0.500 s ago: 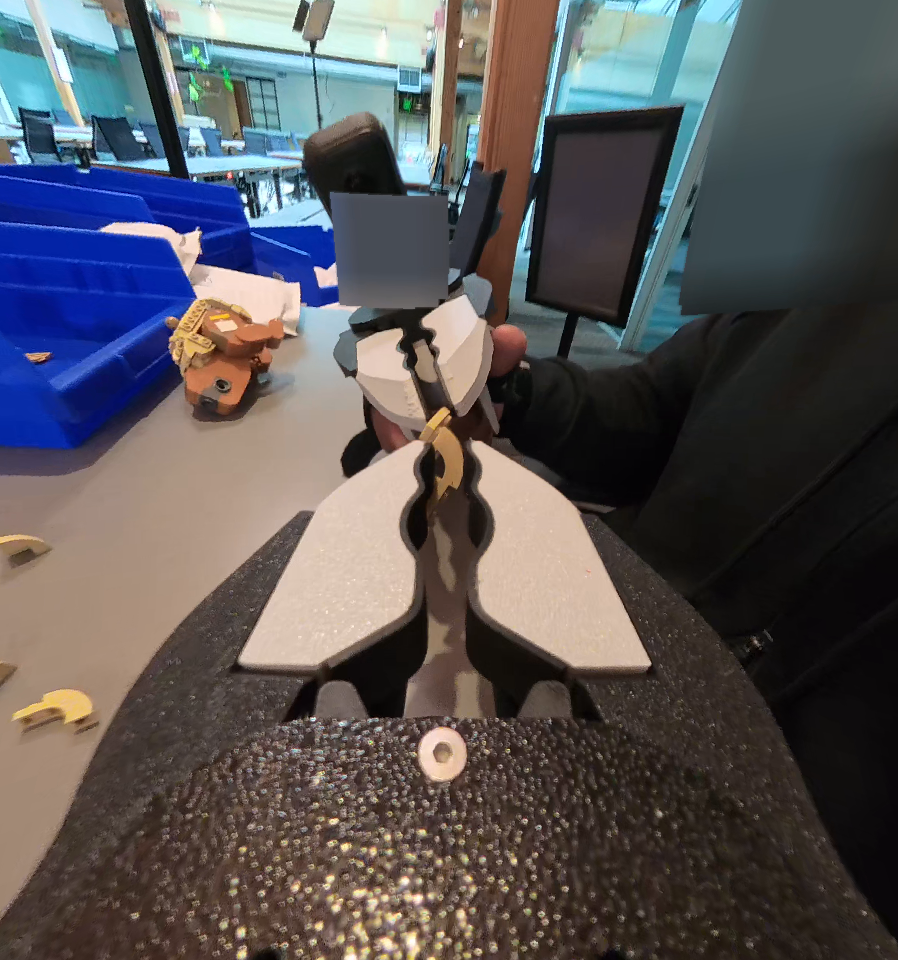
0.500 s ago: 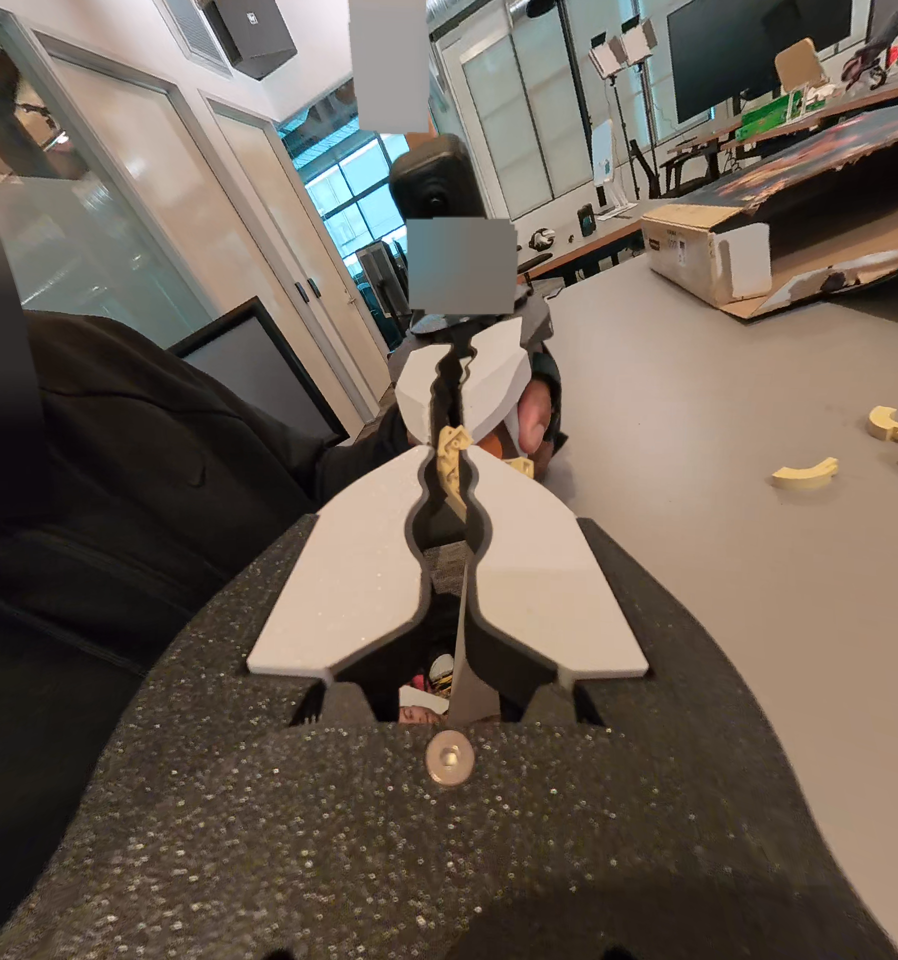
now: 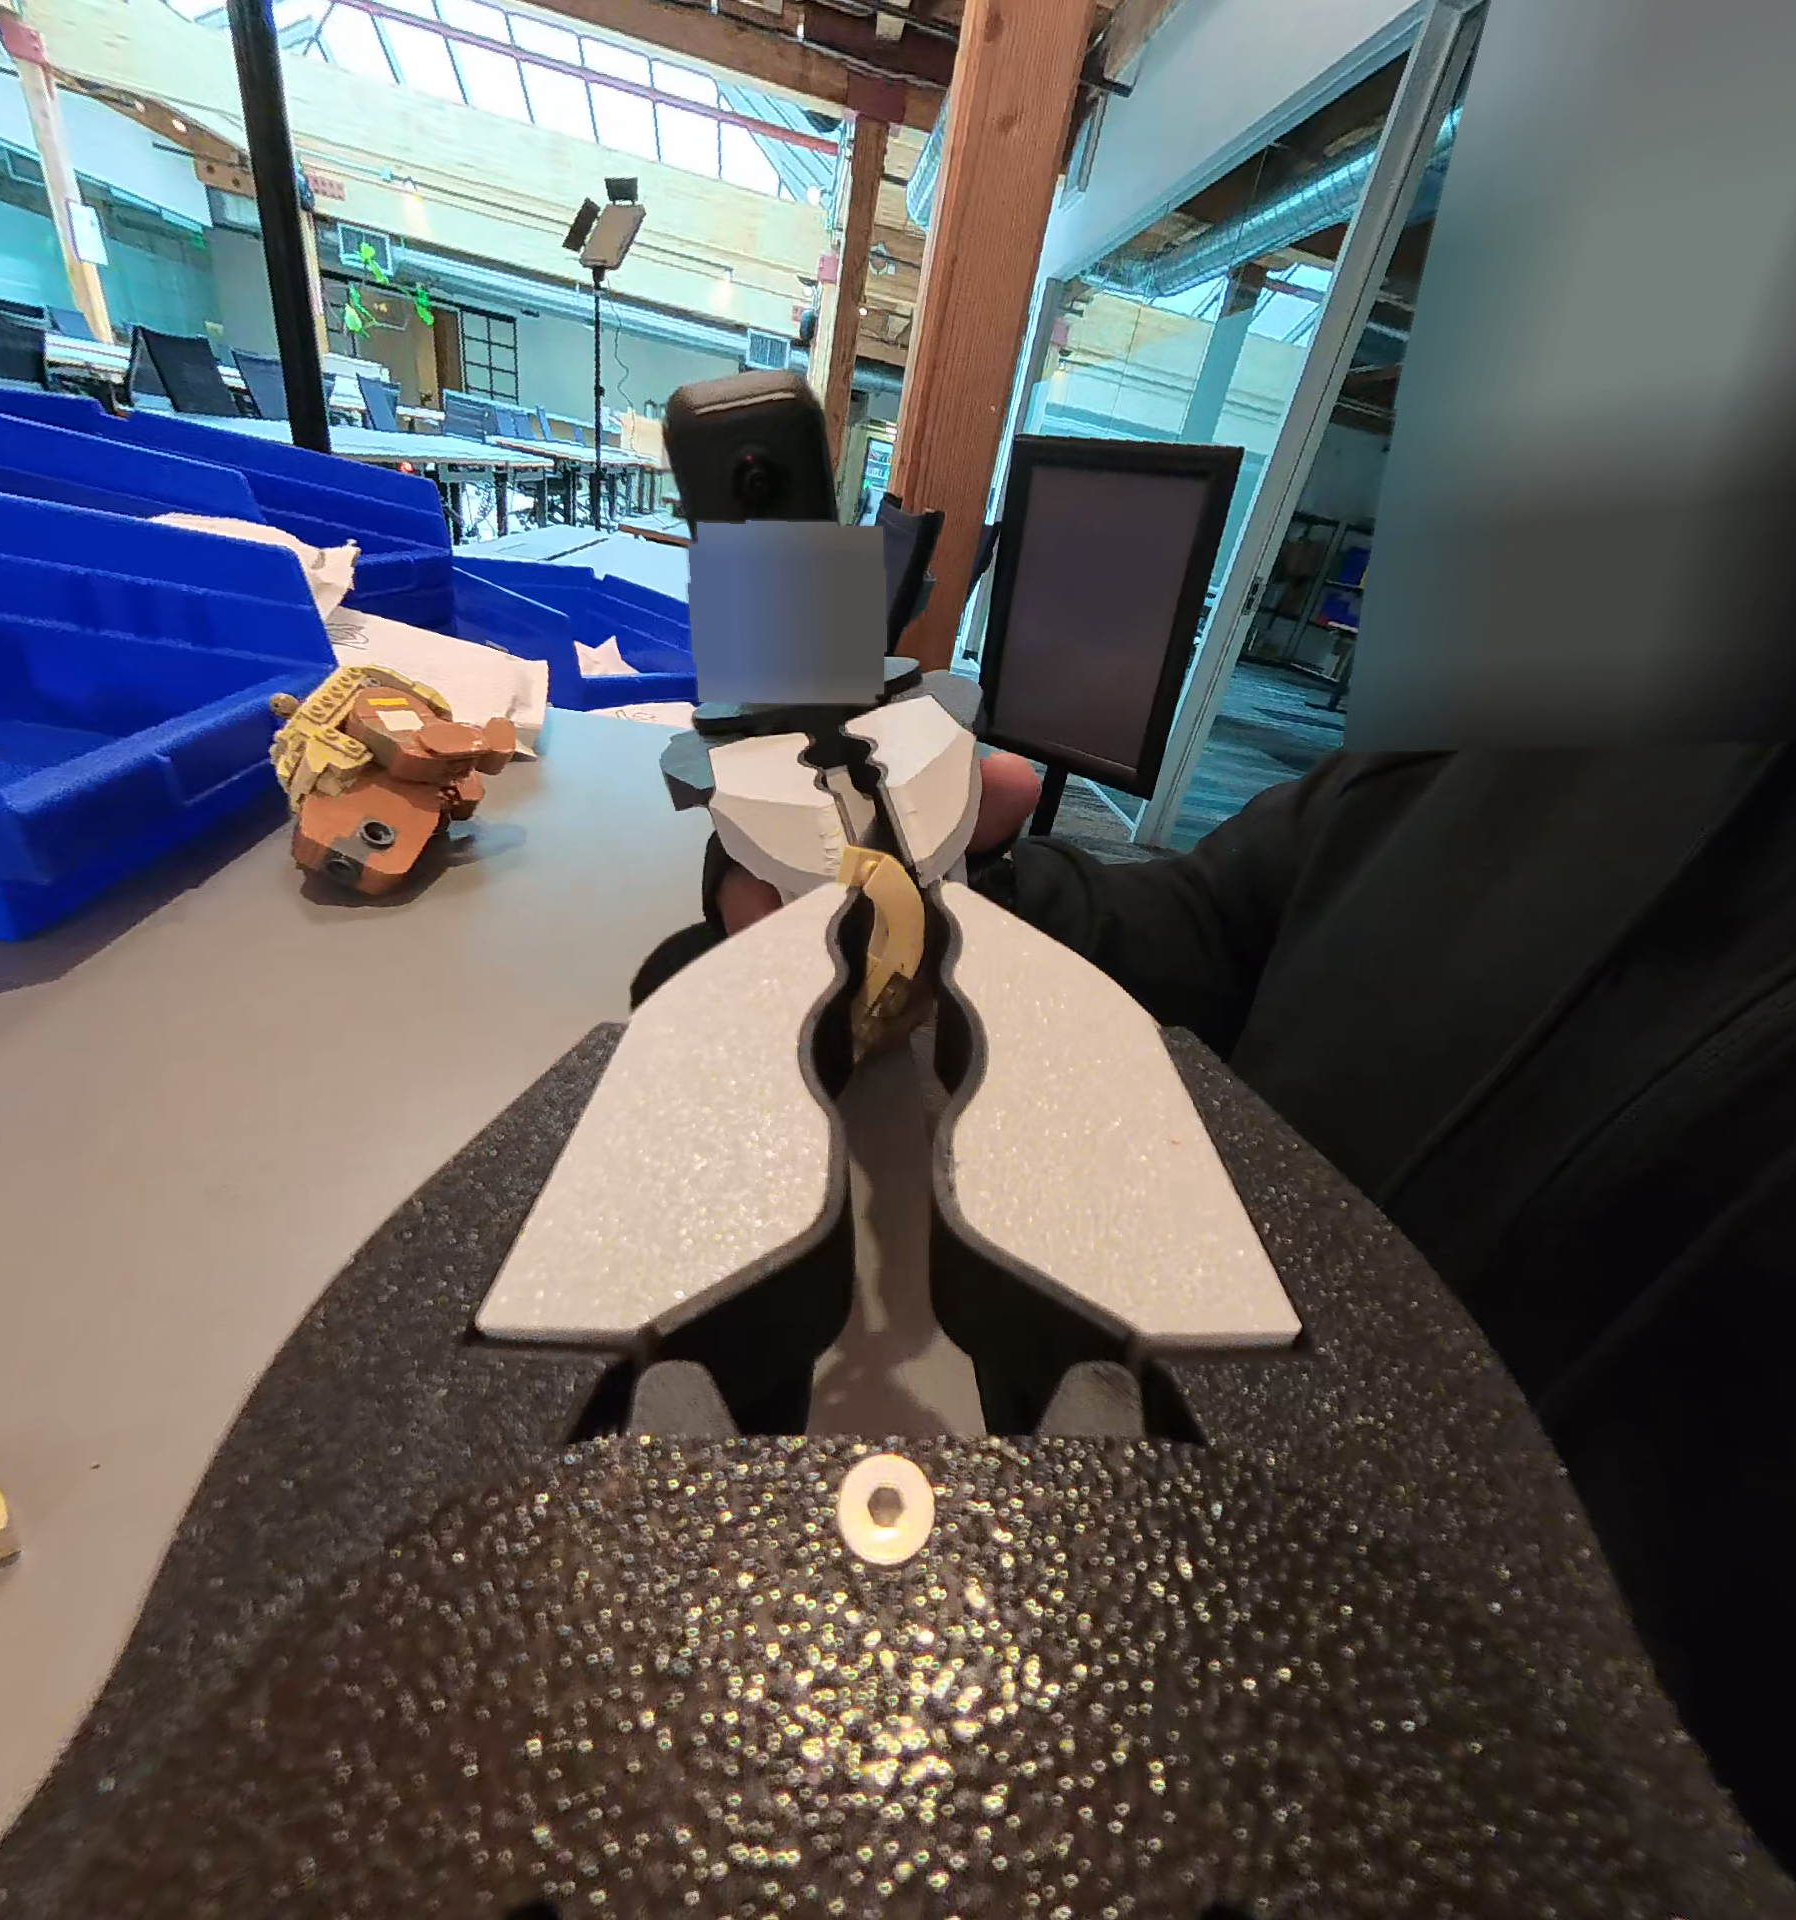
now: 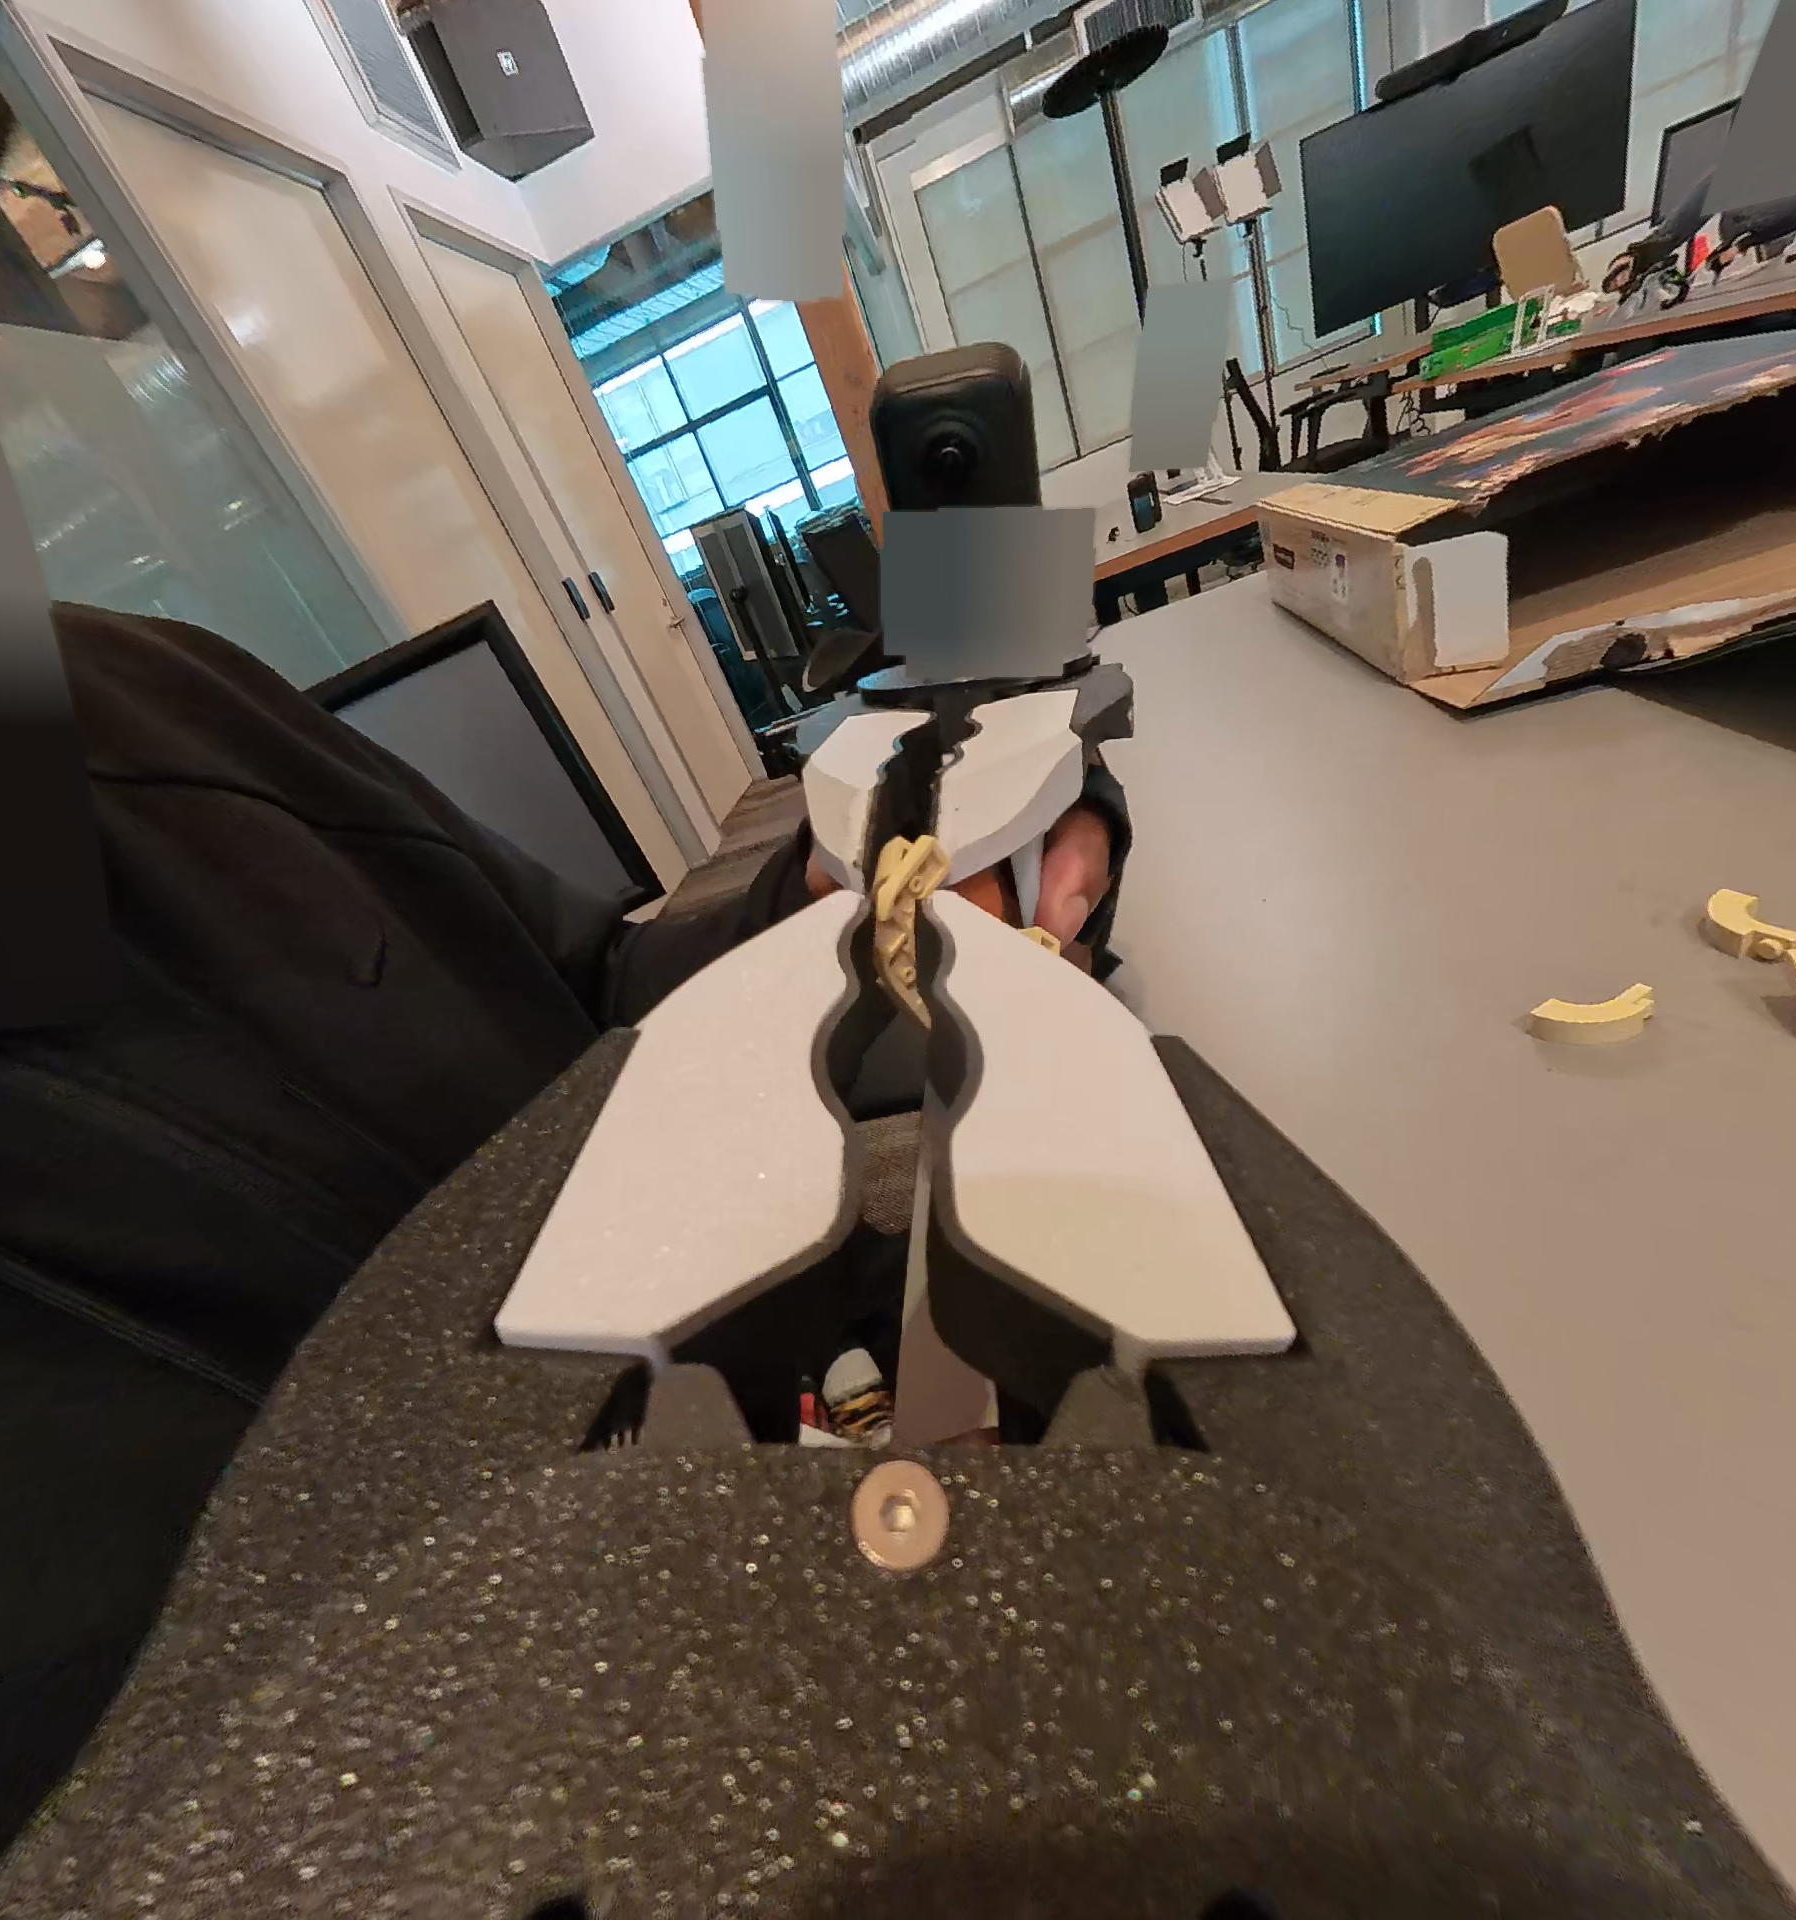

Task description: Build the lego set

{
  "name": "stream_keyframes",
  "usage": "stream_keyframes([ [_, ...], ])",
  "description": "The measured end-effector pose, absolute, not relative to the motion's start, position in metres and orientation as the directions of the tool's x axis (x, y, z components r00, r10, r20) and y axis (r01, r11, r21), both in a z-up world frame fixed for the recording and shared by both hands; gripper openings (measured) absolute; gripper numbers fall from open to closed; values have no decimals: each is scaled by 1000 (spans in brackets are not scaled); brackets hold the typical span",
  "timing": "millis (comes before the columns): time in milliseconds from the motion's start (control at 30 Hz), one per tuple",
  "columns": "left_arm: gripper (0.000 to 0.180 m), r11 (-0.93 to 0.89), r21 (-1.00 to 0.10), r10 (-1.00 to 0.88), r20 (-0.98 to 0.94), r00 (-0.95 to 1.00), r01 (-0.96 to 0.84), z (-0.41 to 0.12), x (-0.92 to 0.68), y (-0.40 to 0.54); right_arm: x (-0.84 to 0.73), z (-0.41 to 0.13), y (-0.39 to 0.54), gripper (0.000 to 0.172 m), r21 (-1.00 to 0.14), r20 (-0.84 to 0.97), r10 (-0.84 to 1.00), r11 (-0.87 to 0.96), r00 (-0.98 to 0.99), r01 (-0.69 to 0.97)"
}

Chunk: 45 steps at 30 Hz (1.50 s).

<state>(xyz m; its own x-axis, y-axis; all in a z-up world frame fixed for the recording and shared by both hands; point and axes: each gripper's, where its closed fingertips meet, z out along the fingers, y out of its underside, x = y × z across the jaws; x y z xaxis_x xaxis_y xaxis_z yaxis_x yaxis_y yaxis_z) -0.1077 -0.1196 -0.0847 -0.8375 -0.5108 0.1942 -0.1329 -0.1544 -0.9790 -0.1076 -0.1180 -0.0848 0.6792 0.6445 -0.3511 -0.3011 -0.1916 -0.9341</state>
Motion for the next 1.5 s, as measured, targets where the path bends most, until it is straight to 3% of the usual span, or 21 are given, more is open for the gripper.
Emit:
stream_keyframes([
  [567,10,-127,-895,-428,438,-791,-428,-106,-104,-118,-106,-111,-118,7,-978,-143,601,-210,786,-16],
  [1500,9,-43,-839,-269,533,-802,-543,-115,-114,-122,-112,-120,-121,7,-962,187,598,-51,779,270],
])
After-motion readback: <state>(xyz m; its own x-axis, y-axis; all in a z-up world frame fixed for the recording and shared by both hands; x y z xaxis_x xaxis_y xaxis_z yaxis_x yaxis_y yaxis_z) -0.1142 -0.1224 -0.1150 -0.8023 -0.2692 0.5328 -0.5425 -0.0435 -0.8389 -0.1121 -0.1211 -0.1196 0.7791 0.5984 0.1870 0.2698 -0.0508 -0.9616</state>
